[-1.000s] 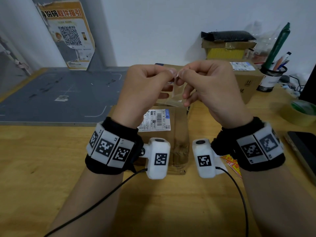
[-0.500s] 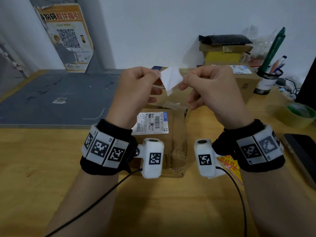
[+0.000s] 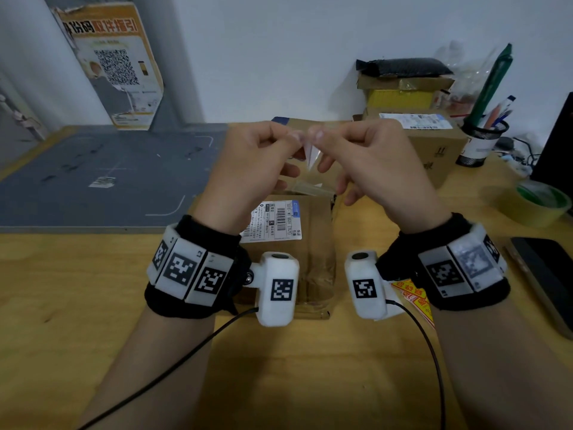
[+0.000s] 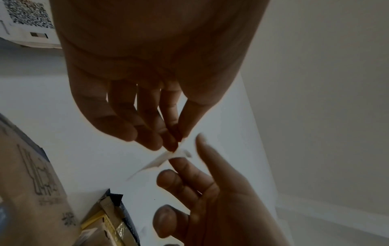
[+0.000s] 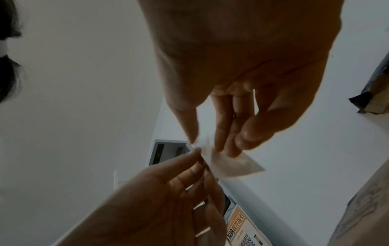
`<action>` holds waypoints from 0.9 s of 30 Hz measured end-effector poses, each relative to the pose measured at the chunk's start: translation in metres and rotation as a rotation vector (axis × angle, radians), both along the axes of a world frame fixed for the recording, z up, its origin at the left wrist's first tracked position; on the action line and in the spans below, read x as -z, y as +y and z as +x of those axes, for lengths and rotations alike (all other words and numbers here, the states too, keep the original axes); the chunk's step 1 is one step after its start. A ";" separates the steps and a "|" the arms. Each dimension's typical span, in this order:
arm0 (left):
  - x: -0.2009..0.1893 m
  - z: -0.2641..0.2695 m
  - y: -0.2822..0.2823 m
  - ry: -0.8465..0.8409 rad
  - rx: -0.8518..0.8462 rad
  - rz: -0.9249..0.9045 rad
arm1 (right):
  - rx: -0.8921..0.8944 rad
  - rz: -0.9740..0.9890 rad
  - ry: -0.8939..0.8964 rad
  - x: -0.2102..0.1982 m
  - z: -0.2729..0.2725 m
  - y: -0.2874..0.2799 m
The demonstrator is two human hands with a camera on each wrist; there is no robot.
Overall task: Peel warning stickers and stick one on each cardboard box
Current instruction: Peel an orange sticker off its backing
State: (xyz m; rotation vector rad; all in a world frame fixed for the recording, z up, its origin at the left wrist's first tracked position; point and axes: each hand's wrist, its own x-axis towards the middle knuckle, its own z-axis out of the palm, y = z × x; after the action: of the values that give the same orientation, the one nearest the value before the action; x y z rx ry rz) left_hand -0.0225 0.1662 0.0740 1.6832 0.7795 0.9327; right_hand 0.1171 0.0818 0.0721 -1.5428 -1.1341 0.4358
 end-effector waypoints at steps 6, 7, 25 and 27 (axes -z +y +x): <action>0.000 -0.001 0.004 -0.017 -0.060 -0.053 | 0.045 0.010 0.018 0.004 0.009 0.001; 0.000 -0.001 0.004 -0.019 -0.069 -0.057 | 0.051 0.006 0.012 0.004 0.011 0.001; -0.002 -0.001 0.005 -0.075 -0.094 -0.062 | 0.313 -0.099 -0.351 0.014 0.047 0.001; -0.002 0.000 0.004 -0.054 -0.083 -0.048 | 0.289 -0.140 -0.345 0.017 0.049 0.002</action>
State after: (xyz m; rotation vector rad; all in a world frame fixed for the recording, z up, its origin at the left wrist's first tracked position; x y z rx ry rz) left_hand -0.0227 0.1698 0.0760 1.5878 0.8343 1.0059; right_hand 0.1662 0.0841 0.0554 -1.9236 -1.1319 0.0532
